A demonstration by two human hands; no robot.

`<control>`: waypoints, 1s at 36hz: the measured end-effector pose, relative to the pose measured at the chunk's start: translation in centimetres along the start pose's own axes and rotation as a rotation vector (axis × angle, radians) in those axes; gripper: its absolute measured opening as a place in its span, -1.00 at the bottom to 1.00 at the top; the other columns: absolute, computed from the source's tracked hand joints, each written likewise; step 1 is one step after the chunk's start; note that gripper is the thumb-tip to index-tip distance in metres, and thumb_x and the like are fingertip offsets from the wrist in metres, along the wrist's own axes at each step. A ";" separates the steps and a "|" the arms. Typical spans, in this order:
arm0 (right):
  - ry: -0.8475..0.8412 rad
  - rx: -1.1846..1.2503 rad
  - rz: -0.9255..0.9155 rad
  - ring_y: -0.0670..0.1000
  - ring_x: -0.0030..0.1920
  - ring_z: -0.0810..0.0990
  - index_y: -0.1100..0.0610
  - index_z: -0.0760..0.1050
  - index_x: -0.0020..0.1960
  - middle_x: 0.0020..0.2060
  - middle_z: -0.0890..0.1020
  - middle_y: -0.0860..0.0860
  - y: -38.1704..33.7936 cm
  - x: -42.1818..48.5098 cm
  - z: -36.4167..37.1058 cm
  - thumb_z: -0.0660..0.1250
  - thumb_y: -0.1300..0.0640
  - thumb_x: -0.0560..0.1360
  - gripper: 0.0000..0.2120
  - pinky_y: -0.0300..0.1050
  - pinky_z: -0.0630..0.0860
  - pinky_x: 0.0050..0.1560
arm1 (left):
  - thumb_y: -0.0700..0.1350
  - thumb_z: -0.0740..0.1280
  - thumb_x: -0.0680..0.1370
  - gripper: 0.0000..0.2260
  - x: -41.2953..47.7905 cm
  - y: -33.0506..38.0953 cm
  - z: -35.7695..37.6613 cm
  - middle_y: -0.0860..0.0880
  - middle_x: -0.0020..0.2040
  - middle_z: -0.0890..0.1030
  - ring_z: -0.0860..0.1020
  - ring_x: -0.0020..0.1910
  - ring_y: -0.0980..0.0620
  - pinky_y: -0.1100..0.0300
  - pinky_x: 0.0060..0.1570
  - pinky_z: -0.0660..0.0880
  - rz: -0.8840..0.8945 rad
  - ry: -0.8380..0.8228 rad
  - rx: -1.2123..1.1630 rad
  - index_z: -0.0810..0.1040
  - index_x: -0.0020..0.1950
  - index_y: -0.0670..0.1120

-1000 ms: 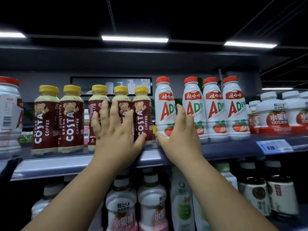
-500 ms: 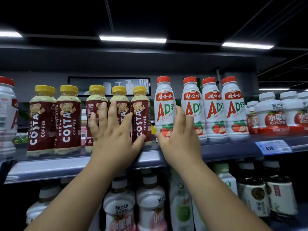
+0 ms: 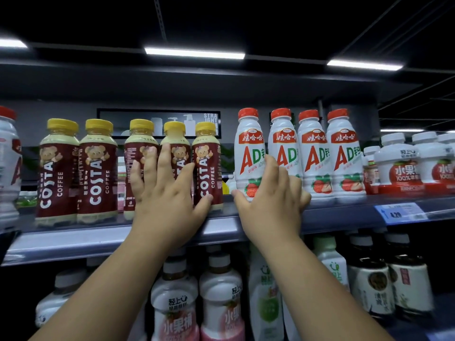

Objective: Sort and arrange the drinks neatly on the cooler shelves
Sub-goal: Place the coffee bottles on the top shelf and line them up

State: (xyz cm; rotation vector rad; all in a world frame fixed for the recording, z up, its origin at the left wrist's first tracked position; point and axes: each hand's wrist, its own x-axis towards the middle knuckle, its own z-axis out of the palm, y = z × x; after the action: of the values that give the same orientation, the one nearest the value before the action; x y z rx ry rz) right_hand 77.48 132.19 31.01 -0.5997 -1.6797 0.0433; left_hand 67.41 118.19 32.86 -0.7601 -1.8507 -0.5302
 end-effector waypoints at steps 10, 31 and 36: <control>-0.018 -0.002 0.022 0.14 0.33 0.29 0.03 0.09 0.51 0.38 0.40 0.05 -0.3 0.3 0.3 0.31 -0.16 0.54 -0.32 0.11 0.12 0.26 | 0.37 0.07 0.46 -0.33 -0.1 0.0 -0.2 -0.12 0.63 -0.18 -0.25 0.59 -0.14 -0.16 0.49 -0.30 0.004 -0.009 0.005 0.22 0.52 0.13; -0.131 0.338 -0.197 0.14 0.38 0.37 0.02 0.12 0.53 0.43 0.31 0.08 -7.5 -2.3 0.0 0.41 -0.01 0.50 -0.28 0.11 0.38 0.40 | 0.24 0.21 0.44 -0.34 -4.0 -9.3 -4.4 -0.14 0.60 0.03 -0.07 0.59 -0.12 -0.11 0.51 -0.17 0.004 0.059 -0.048 0.21 0.51 0.08; -0.330 0.230 -0.023 0.22 0.43 0.38 -0.03 -0.15 0.61 0.57 0.18 0.11 -8.8 -1.2 0.5 0.29 -0.11 0.57 -0.19 0.15 0.44 0.33 | 0.22 0.23 0.44 -0.36 -3.5 -13.3 -5.4 -0.12 0.59 0.04 -0.07 0.58 -0.13 -0.22 0.51 -0.07 -0.043 0.093 -0.058 0.20 0.50 0.11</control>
State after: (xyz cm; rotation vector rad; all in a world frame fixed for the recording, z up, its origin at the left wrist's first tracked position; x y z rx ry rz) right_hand 73.94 124.22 32.95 -0.4141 -1.9659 0.3296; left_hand 62.46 104.33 31.46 -0.7240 -1.7752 -0.6388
